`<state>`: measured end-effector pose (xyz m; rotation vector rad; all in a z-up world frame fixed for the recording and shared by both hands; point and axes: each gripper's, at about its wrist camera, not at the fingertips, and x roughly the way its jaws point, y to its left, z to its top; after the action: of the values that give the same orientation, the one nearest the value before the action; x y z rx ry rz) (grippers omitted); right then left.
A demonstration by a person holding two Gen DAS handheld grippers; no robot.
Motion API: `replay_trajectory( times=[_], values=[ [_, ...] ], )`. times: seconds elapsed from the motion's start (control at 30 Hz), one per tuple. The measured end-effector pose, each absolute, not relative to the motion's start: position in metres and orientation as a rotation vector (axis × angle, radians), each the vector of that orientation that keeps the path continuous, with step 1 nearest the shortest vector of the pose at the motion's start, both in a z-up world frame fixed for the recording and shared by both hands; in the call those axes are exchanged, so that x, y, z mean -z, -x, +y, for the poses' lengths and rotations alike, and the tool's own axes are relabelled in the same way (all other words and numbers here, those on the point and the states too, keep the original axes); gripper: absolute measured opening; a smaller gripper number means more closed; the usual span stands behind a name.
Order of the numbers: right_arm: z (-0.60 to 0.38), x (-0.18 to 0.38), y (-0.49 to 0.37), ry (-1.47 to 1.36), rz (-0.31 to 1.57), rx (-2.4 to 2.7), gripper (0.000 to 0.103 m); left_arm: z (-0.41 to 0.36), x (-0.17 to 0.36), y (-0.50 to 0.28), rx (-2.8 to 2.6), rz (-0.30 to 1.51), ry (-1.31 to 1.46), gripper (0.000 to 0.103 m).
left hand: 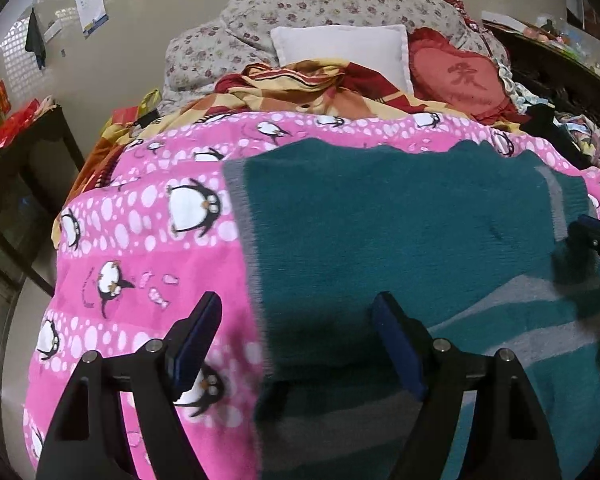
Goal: Fold small clothes
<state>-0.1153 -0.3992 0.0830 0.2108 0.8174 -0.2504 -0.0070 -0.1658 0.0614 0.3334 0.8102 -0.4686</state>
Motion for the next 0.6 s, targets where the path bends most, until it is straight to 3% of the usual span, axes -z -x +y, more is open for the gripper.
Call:
replay_trajectory(
  times=[0.37,0.5,0.6],
  values=[
    [-0.410,-0.067,0.100,-0.234,0.867,0.248,0.041,-0.200,-0.043,0.010,0.444,0.863,-0.341,0.078],
    [-0.409,-0.077,0.116,-0.243,0.839,0.258,0.056,-0.205,-0.046,0.018,0.452,0.871,-0.348,0.078],
    [-0.411,-0.085,0.129,-0.252,0.826,0.259,0.056,-0.207,-0.050,0.027,0.458,0.859,-0.367,0.078]
  ],
)
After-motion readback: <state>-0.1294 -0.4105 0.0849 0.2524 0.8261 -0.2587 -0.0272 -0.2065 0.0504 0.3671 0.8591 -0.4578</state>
